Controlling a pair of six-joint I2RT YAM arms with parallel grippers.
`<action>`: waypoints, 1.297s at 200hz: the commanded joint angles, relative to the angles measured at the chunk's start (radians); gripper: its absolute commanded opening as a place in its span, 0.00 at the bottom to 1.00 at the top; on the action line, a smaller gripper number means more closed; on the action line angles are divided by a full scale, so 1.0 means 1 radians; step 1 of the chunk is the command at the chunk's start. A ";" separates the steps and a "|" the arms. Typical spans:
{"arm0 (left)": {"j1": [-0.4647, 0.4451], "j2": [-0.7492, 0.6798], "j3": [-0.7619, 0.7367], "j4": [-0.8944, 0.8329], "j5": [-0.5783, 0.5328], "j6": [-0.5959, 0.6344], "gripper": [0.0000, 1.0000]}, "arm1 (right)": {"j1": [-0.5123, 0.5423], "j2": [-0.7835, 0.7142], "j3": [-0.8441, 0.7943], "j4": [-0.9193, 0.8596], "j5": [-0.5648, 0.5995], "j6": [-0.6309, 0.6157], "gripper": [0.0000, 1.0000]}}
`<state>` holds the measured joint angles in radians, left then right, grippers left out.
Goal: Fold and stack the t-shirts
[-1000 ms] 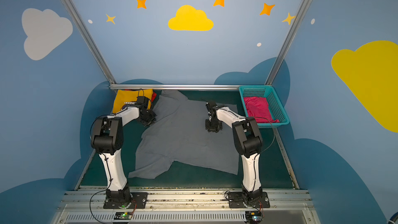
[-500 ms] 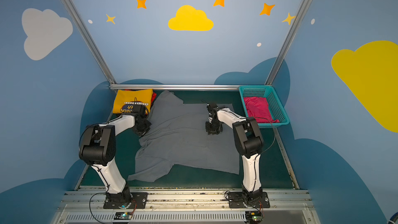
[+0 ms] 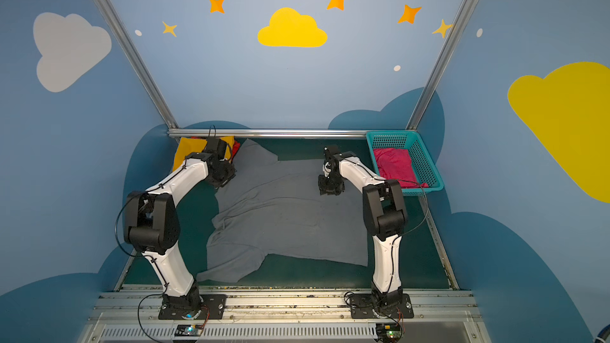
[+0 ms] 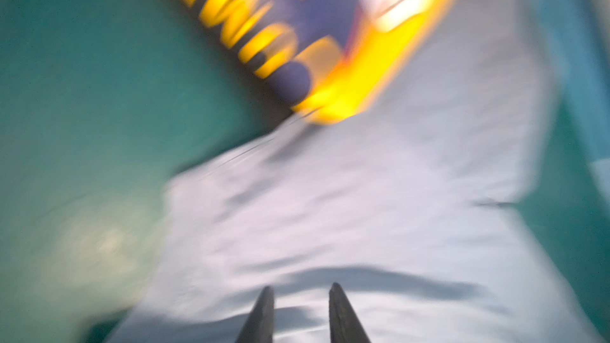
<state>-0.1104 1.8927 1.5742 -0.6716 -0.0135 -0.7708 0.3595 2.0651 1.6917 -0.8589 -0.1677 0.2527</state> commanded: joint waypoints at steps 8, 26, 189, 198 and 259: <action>0.004 0.127 0.179 -0.068 -0.035 0.145 0.45 | -0.058 0.016 0.132 -0.047 -0.019 -0.022 0.37; 0.009 0.211 0.284 -0.054 -0.010 0.218 0.53 | -0.101 0.063 0.203 -0.045 -0.050 -0.021 0.38; 0.029 0.645 0.810 -0.156 -0.016 0.375 0.71 | -0.272 0.502 0.722 -0.105 0.057 0.074 0.45; 0.030 0.650 0.810 -0.161 -0.017 0.375 0.71 | -0.271 0.509 0.727 -0.096 0.097 0.074 0.46; 0.037 0.659 0.805 -0.169 -0.015 0.374 0.72 | -0.283 0.615 0.877 -0.148 0.205 0.099 0.51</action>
<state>-0.0795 2.5362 2.3730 -0.8185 -0.0177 -0.4046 0.0860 2.6289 2.4851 -0.9623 -0.0177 0.3283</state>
